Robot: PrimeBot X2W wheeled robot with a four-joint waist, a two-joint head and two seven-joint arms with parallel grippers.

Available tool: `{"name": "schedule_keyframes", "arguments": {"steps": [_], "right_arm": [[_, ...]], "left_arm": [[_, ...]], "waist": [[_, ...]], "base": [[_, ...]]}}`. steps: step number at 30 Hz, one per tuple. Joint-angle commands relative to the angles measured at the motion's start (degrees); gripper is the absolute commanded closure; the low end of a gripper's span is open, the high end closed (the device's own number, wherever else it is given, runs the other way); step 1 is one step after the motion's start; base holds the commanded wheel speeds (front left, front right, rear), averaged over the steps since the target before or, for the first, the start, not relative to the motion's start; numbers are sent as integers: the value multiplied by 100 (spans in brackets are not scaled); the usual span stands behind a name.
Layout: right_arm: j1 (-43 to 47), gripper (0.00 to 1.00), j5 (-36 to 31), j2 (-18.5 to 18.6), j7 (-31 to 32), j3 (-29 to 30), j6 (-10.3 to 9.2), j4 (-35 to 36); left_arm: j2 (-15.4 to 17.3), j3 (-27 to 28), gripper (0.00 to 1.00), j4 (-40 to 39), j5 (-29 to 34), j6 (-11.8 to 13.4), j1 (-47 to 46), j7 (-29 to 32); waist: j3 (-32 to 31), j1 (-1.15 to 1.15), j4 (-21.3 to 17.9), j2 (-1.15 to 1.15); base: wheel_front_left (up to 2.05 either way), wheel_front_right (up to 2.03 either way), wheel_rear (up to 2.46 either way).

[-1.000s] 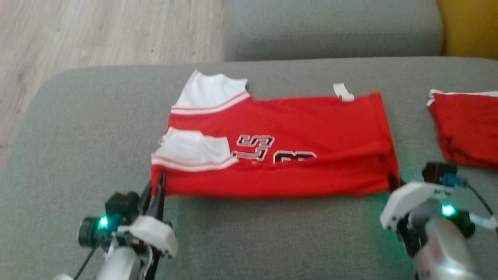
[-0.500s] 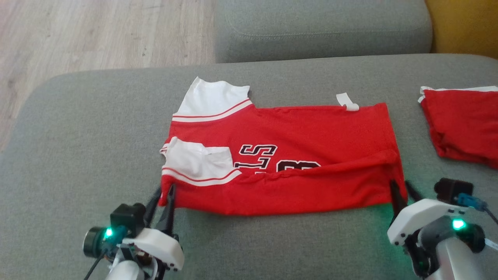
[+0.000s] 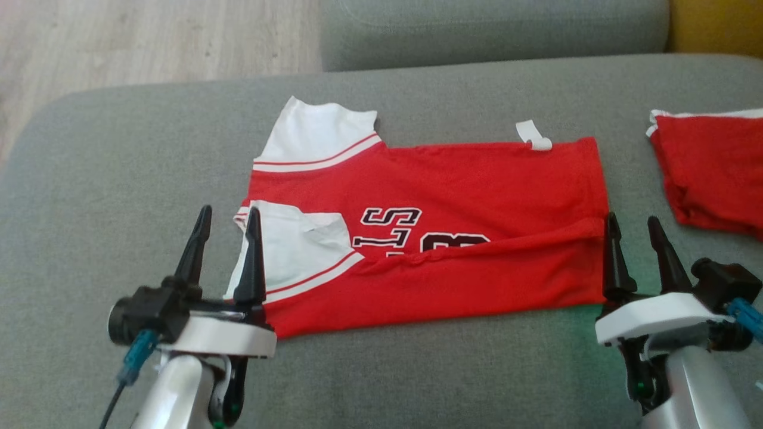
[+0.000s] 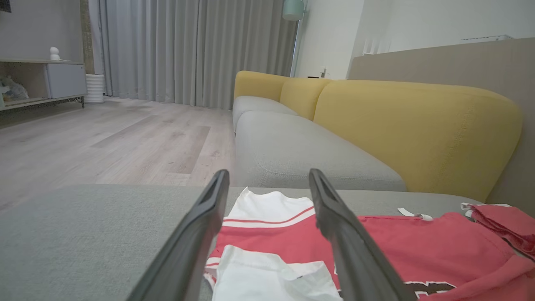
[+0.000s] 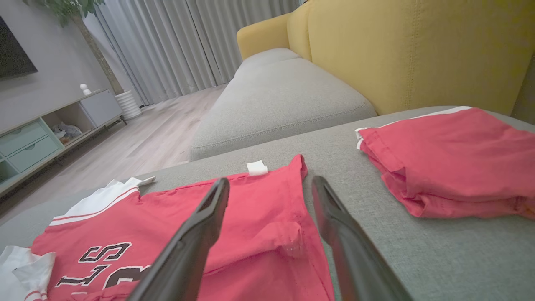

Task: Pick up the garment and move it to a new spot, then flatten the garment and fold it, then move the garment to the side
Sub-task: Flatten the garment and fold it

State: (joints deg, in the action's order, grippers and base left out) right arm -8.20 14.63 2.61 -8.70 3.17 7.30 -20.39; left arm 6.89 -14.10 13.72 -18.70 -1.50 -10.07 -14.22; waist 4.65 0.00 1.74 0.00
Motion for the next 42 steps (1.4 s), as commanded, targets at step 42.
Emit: {"name": "schedule_keyframes", "arguments": {"steps": [42], "right_arm": [[-1368, 0, 452, 27, -398, -1090, 19, 1555]], "left_arm": [[3036, -3339, 0, 3347, -2822, -598, -5930, 3549]], "waist": [[2387, 0, -1584, 0]], "base": [[0, 0, 0]]}}
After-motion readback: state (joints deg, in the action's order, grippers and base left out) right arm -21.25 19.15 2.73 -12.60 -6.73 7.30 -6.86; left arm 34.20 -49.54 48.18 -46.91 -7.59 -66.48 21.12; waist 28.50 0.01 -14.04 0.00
